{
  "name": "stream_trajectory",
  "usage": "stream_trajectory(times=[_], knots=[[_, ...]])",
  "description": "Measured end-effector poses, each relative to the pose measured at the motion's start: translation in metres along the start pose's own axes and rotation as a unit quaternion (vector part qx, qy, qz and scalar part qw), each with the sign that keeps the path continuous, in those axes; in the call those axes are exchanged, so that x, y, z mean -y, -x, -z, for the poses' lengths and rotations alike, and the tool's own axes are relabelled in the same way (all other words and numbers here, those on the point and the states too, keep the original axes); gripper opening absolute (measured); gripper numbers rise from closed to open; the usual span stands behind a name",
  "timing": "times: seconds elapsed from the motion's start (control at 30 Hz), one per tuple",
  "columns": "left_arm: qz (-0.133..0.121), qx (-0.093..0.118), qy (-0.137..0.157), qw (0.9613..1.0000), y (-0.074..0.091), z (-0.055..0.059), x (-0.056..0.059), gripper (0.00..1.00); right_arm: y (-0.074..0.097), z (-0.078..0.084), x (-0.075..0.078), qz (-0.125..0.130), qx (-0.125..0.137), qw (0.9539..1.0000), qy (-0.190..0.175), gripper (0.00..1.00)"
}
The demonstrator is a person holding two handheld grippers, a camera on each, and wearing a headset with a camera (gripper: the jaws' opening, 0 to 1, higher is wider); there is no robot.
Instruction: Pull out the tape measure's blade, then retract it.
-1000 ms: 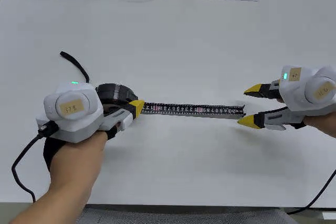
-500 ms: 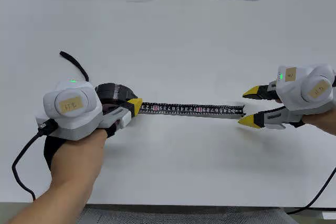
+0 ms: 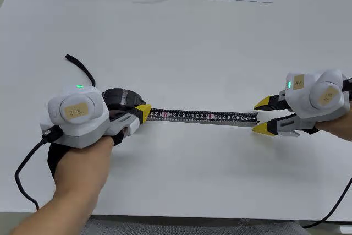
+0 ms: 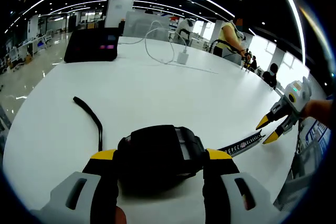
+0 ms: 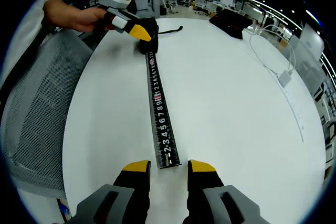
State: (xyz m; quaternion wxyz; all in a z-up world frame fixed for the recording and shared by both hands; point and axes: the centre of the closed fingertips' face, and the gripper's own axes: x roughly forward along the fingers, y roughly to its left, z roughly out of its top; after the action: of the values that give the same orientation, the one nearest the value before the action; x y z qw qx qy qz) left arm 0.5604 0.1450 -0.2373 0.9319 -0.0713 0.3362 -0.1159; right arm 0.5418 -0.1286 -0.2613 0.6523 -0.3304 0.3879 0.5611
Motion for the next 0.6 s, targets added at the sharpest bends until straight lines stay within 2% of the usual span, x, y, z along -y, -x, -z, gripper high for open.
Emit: stream_trajectory(times=[0.6], knots=[[-0.001, -0.001, 0.003, 1.0000, -0.0003, 0.0000, -0.0002, 0.62, -0.0040, 0.0007, 0.0008, -0.021, -0.018, 0.9989, 0.038, 0.12]])
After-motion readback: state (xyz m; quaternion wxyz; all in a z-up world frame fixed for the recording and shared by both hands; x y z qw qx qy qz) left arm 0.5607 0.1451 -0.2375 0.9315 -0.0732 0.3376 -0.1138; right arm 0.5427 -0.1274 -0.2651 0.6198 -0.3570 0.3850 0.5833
